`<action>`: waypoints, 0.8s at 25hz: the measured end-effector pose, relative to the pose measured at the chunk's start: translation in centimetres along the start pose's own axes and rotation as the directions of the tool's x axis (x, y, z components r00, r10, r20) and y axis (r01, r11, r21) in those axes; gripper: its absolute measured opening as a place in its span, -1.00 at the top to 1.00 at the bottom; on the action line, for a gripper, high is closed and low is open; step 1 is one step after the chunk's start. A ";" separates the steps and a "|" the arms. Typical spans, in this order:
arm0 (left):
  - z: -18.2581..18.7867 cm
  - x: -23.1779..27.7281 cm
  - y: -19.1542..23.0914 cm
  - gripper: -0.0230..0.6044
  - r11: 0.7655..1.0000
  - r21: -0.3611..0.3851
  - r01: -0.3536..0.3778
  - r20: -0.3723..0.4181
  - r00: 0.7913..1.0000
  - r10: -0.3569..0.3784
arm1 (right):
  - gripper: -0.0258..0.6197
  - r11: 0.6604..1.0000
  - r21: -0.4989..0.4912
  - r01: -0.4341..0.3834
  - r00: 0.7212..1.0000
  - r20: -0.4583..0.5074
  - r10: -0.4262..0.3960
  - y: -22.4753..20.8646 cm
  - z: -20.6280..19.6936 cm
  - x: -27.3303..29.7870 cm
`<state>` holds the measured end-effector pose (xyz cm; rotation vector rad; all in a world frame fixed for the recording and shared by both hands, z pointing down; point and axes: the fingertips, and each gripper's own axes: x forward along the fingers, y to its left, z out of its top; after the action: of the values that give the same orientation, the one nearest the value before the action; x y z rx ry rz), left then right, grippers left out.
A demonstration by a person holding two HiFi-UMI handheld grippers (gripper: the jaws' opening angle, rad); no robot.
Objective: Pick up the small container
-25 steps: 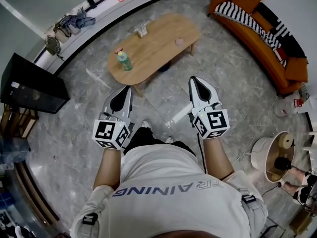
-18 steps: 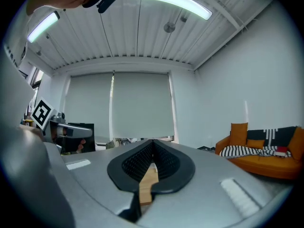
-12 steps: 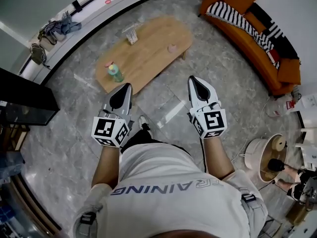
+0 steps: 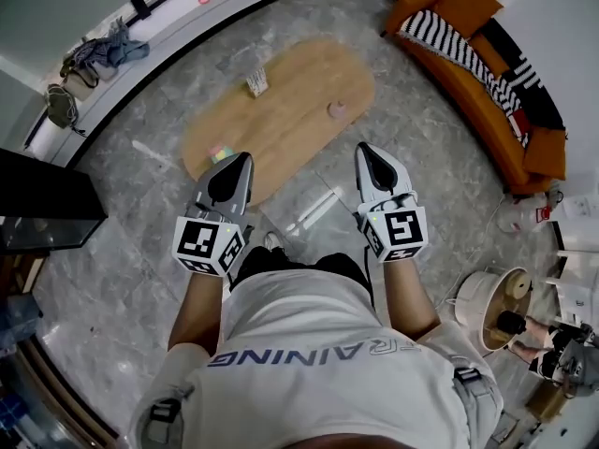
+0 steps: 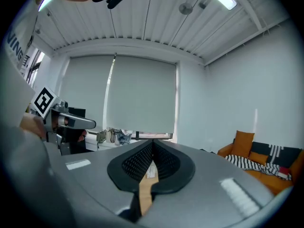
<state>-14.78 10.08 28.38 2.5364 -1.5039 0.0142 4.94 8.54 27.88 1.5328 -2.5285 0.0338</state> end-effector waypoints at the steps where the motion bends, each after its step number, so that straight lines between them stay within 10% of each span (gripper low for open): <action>1: 0.0 0.6 0.6 0.93 1.000 -0.005 0.000 -0.002 1.000 0.000 | 0.88 1.000 -0.001 0.002 1.000 -0.005 -0.002 -0.2 0.0 0.8; 11: 0.5 6.7 3.4 0.93 0.999 -0.013 -0.032 -0.014 0.999 0.032 | 0.88 1.000 0.010 -0.026 1.000 -0.007 0.026 -4.2 0.1 7.5; 20: 2.4 15.7 4.4 0.93 0.978 -0.020 -0.207 -0.027 0.978 0.206 | 0.88 0.984 0.060 -0.166 0.986 0.030 0.164 -13.0 0.3 15.8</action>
<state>-11.22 -5.95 28.42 2.3421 -1.7404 0.0573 9.25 -11.45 29.27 1.3486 -2.6917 0.1188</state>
